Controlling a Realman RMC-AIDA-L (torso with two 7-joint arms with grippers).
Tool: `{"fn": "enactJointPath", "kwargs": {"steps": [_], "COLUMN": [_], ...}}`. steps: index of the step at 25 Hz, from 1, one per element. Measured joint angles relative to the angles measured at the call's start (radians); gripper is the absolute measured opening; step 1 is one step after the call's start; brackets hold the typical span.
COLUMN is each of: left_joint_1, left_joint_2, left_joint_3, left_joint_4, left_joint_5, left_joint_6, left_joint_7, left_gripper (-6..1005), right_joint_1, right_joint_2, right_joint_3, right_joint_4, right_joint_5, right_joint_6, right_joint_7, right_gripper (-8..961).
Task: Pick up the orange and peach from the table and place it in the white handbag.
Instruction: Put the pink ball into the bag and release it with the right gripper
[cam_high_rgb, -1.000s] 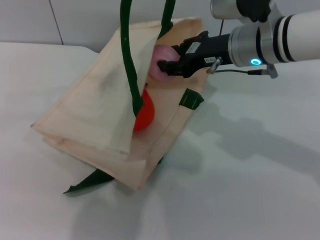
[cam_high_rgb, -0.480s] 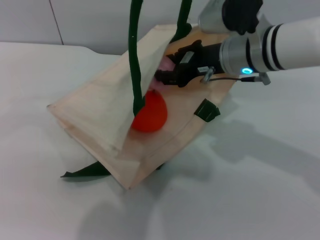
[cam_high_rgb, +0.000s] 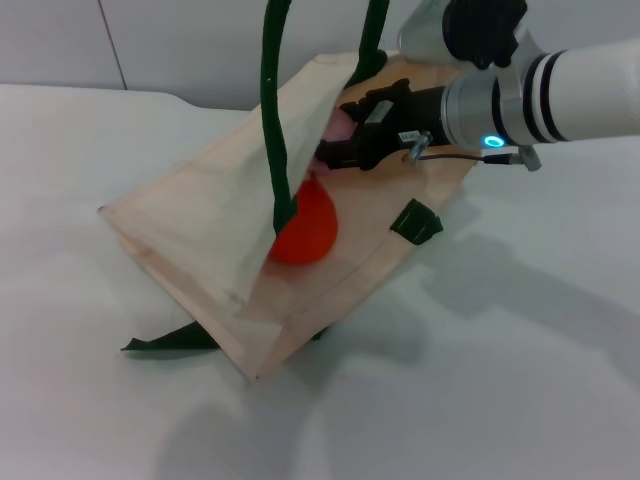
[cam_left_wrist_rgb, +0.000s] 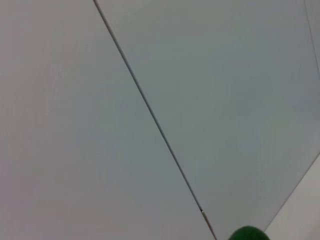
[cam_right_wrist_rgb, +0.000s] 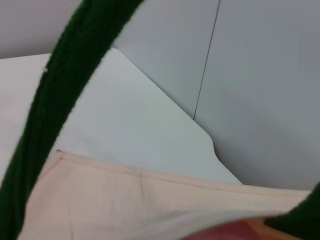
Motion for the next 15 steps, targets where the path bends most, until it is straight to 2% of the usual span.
{"fn": "enactJointPath", "kwargs": {"steps": [3, 9, 15], "left_joint_1": [0.001, 0.002, 0.011], "left_joint_2": [0.0, 0.0, 0.0], "left_joint_3": [0.0, 0.0, -0.006], "left_joint_4": [0.0, -0.003, -0.006], "left_joint_5": [0.0, 0.003, 0.011], "left_joint_6": [-0.001, -0.002, -0.004], "left_joint_7": [0.0, 0.0, 0.0], "left_gripper": [142, 164, 185], "right_joint_1": [0.003, 0.006, 0.007], "right_joint_2": [-0.002, -0.005, -0.006], "right_joint_3": [0.001, 0.001, 0.003], "right_joint_4": [0.015, 0.025, 0.026], "right_joint_5": [0.005, 0.005, 0.003], "right_joint_6": [0.001, 0.002, 0.001], "right_joint_7": [0.0, 0.001, 0.016], "right_gripper": [511, 751, 846]}}
